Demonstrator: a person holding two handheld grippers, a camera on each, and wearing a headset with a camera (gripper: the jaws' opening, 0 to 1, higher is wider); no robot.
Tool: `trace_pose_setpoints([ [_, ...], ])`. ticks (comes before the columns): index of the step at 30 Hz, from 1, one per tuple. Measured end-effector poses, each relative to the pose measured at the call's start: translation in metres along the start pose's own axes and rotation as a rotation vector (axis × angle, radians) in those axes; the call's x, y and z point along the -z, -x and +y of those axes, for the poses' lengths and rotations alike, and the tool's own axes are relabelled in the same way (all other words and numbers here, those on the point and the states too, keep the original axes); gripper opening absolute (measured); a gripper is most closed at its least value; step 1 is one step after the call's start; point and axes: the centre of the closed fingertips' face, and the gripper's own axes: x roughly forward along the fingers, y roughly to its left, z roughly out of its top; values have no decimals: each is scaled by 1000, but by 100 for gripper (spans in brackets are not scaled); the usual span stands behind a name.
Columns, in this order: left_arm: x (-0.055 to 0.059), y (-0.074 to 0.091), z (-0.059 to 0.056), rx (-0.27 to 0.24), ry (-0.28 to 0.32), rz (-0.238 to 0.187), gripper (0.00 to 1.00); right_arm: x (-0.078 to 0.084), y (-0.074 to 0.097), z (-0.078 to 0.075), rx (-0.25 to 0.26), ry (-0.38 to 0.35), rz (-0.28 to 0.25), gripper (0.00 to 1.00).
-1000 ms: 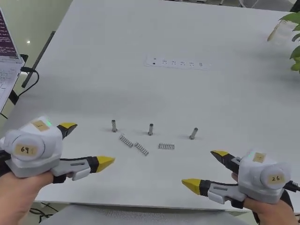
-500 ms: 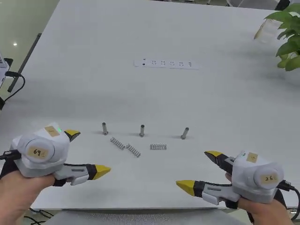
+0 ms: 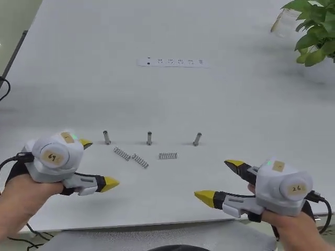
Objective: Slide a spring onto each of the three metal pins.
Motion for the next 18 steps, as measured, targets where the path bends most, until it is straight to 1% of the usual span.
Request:
trace_pose_setpoints([
  [3,0,-5,4,4,-4,0,71,1,1,0,4,-1,1,72],
  [10,0,-16,4,27,-28,17,69,0,1,-1,6,-5,6,73],
  [13,-1,-23,4,39,-28,22,69,-1,0,-1,4,-3,7,73],
  [18,0,-35,5,60,-46,36,67,-4,-1,0,2,2,6,73],
])
